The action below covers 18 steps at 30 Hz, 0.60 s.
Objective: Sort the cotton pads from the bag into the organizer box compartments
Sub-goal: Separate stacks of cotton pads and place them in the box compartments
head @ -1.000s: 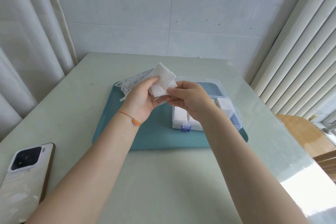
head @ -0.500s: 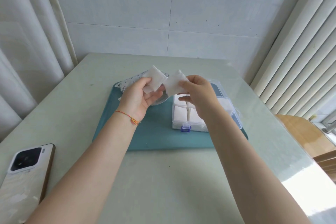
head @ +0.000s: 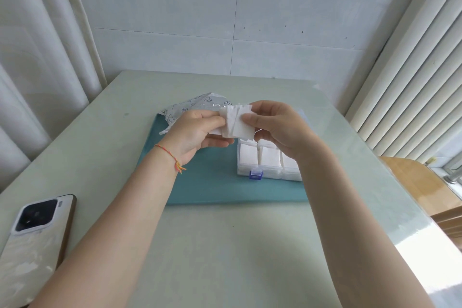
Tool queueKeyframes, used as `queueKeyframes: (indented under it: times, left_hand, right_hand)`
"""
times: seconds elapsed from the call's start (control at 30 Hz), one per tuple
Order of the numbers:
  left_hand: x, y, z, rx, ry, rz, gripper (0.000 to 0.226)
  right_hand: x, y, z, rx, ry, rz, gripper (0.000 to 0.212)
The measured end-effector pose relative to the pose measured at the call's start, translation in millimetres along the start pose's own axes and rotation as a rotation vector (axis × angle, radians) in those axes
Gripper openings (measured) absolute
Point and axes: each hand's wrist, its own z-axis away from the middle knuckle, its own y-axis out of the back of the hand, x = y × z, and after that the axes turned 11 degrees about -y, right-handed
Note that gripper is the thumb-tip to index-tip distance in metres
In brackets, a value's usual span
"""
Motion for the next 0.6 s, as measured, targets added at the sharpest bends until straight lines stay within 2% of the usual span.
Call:
queueKeyframes:
  times: [0.6]
  left_hand:
    - [1.1, -5.5, 1.2, 0.038, 0.05, 0.064, 0.021]
  right_hand:
    - [-0.2, -10.3, -0.2, 0.142, 0.04, 0.186, 0.008]
